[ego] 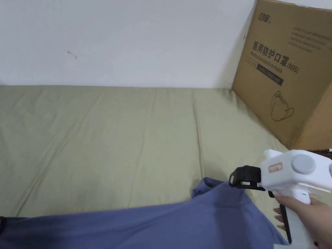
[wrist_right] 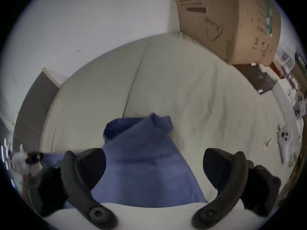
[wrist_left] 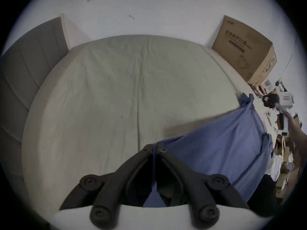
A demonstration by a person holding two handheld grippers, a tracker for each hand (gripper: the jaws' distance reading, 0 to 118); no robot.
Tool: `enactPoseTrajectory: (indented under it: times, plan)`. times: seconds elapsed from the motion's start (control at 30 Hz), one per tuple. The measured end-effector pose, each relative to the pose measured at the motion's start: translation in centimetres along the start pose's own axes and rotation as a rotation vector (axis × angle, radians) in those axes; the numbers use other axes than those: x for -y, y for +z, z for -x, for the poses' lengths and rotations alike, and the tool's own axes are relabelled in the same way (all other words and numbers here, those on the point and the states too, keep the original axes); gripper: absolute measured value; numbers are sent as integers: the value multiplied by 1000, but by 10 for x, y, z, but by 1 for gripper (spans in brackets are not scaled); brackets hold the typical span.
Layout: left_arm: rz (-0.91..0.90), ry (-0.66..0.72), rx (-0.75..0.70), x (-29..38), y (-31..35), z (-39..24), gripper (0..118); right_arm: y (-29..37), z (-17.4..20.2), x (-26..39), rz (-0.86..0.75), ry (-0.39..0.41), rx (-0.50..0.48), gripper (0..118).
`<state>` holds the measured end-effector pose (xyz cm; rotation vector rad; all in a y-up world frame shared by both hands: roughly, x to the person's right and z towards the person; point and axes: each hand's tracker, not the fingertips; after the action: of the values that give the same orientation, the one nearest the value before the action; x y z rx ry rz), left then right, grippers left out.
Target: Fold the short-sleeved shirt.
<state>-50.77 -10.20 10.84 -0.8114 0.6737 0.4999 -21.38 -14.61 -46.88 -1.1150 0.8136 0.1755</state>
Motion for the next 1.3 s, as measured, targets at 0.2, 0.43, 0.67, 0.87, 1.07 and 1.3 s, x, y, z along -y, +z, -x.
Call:
enactPoseTrajectory:
  times: [0.2,0.43,0.67,0.87,1.07,1.3]
  plan:
    - [17,54,0,4,-11,6,2,-22,33,-13,60,-64,67,97]
    - [24,102,9,10,-11,13,2,0,13,-15,-61,-15,-12,0]
    - [-58,112,47,25,56,1,2,132,9,56,-164,60,-67,0]
    - [-75,63,102,73,122,-13,2,212,-39,135,-149,2,-133,0]
    - [24,100,116,142,121,-6,2,205,-82,227,-64,-146,-130,0]
    - [61,149,114,183,117,-24,25,183,-77,265,-45,-143,-51,19]
